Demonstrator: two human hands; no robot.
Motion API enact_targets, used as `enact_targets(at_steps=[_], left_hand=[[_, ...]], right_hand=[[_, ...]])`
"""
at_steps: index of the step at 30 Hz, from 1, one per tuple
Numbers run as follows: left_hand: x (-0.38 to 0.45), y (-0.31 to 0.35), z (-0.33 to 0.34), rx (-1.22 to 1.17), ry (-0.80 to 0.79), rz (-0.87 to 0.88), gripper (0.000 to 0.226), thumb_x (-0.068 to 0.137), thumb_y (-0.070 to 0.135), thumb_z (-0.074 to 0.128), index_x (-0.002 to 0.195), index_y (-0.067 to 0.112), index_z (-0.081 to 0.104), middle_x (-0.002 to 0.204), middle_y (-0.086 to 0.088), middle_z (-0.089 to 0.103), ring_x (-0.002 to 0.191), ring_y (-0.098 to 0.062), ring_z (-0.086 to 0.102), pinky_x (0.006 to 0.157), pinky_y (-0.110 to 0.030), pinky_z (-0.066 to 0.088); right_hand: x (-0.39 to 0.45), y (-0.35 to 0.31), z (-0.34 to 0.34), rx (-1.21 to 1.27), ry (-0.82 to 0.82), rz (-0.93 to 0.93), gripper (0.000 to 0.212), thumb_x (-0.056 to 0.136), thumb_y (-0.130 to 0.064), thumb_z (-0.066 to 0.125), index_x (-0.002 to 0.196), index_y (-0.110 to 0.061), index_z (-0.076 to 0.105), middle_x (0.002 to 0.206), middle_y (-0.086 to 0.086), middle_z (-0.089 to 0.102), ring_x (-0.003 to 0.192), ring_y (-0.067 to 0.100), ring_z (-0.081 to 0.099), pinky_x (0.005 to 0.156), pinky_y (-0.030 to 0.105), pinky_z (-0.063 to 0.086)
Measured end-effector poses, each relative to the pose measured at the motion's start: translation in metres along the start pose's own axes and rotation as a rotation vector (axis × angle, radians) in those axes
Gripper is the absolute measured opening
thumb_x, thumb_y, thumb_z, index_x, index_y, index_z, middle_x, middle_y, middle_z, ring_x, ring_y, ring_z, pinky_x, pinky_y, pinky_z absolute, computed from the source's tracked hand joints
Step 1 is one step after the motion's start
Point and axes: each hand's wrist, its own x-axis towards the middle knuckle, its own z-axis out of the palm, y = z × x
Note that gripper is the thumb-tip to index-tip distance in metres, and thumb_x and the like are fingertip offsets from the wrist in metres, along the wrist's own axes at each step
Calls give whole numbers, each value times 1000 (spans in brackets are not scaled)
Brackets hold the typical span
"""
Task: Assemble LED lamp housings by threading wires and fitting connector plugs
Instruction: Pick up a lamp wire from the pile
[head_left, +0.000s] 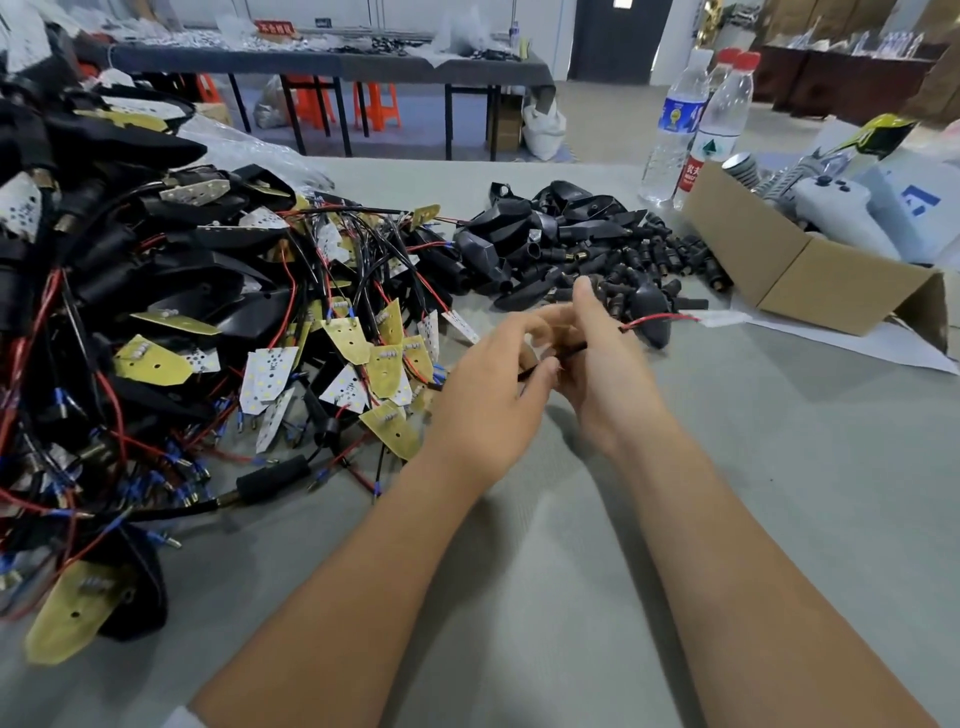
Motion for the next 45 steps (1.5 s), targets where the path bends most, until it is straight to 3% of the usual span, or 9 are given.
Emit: enact_targets(at_steps=[4,8,10,11,15,27,33,39,45], left_hand=[[3,-11,-9,394,-49,31,34,97,39,50,127,23,54,102,2,67,104,-25,57,91,-40,41],[7,-16,-17,585,-49,-21,35,101,42,35,130,27,48,107,6,68,108,-20,60,117,-48,15],[9,-17,-20,489,-15,-27,32,103,34,36,129,24,50,107,4,68,103,-21,61,107,-41,32],[9,-17,-21,424,15,-36,29,103,31,38,127,23,53,105,3,67,98,-21,61,90,-37,42],[8,-18,-28,359,103,18,23,104,31,38,107,21,59,75,4,59,67,-18,53,53,-32,35],[11,-30,-36,520,130,-118,26,106,28,33,104,12,53,61,0,47,60,-28,47,49,-35,28],[2,-18,-21,301,39,-95,17,103,29,36,104,18,49,53,5,44,53,-16,47,49,-33,29],[-1,-20,-10,235,-41,-31,11,102,23,36,93,18,39,57,5,44,53,-13,46,49,-35,27],[1,-28,-9,18,-59,-186,12,101,24,43,98,31,53,76,-6,65,69,-15,56,67,-46,47]], right_hand=[[8,3,-9,68,142,81,55,102,-48,38,71,-8,60,52,3,55,32,10,34,34,16,20],[11,-5,-20,478,235,82,36,98,-32,56,75,-5,59,58,6,61,42,8,51,40,14,41],[12,-9,-25,663,264,55,23,96,-15,59,77,-3,60,63,8,62,48,9,58,48,14,48],[13,-10,-28,735,277,33,20,96,-8,57,78,-1,60,64,9,62,49,9,59,48,14,49],[19,-16,-35,868,254,-41,24,102,-10,47,84,-2,60,63,6,61,46,8,57,46,13,46],[22,-18,-55,832,295,-57,27,104,-19,44,88,-7,61,76,8,59,50,11,56,46,17,45],[6,-16,-35,326,1,134,23,85,-31,63,98,-13,68,85,7,60,55,12,57,46,15,42],[-1,-2,-7,-133,-274,117,19,98,-24,54,93,-17,70,78,1,63,57,12,55,53,20,39],[8,3,-8,-327,125,-154,25,92,-24,63,69,-24,73,67,-14,67,61,-6,55,59,9,42]])
